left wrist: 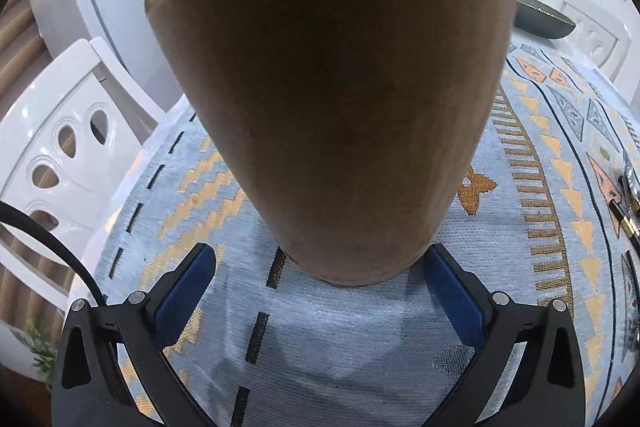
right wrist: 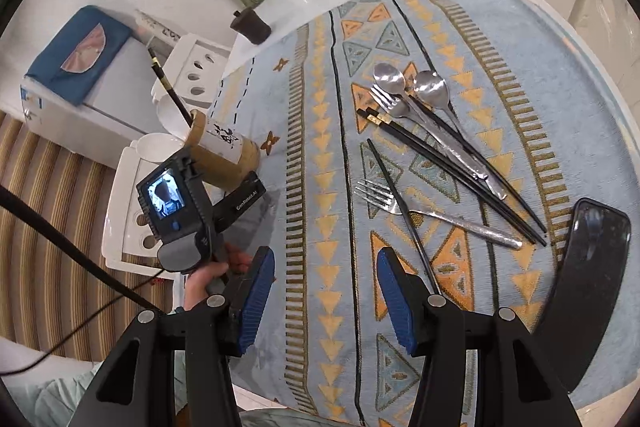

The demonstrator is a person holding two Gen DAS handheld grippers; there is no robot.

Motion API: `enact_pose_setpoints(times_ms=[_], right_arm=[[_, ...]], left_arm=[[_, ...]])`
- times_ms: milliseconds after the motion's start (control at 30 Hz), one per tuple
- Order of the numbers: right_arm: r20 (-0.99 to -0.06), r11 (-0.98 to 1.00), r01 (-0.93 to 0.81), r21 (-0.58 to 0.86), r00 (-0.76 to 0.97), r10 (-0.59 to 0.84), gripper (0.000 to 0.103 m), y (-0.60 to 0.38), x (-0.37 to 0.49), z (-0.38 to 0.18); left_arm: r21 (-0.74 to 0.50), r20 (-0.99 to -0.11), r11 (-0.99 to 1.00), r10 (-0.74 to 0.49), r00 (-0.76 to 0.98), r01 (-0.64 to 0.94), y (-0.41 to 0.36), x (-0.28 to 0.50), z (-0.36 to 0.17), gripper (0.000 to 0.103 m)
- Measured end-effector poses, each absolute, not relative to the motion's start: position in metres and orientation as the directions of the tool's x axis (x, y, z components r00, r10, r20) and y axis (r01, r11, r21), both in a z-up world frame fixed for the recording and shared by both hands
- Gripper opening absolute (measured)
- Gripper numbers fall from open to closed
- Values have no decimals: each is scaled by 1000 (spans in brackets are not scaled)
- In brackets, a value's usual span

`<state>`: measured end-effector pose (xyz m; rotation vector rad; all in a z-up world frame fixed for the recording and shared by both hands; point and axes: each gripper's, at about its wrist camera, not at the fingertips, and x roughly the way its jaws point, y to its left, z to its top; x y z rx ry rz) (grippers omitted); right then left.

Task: Organize utensils
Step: 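Move the open right tool over the lone black chopstick on the runner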

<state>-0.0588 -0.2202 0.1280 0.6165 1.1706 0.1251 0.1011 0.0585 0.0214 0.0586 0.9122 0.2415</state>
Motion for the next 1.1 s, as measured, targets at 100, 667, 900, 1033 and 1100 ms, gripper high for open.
enact_pose_setpoints(times_ms=[100, 667, 900, 1033, 1100], right_arm=[[-831, 830, 232, 508, 383, 402, 51, -216, -54, 118], [-892, 839, 336, 429, 304, 334, 51, -203, -36, 89], [-870, 814, 372, 446, 392, 298, 51, -222, -44, 101], [-870, 799, 405, 445, 406, 279, 51, -235, -41, 102], [-869, 791, 420, 446, 413, 271, 51, -242, -40, 104]], left_arm=[[166, -770, 969, 243, 590, -183, 59, 101, 20, 103], [77, -793, 981, 170, 585, -180, 76, 104, 15, 103], [78, -791, 981, 171, 588, -179, 79, 105, 14, 103], [55, -799, 983, 148, 583, -175, 81, 106, 14, 103], [38, -808, 984, 132, 574, -172, 86, 108, 13, 103]])
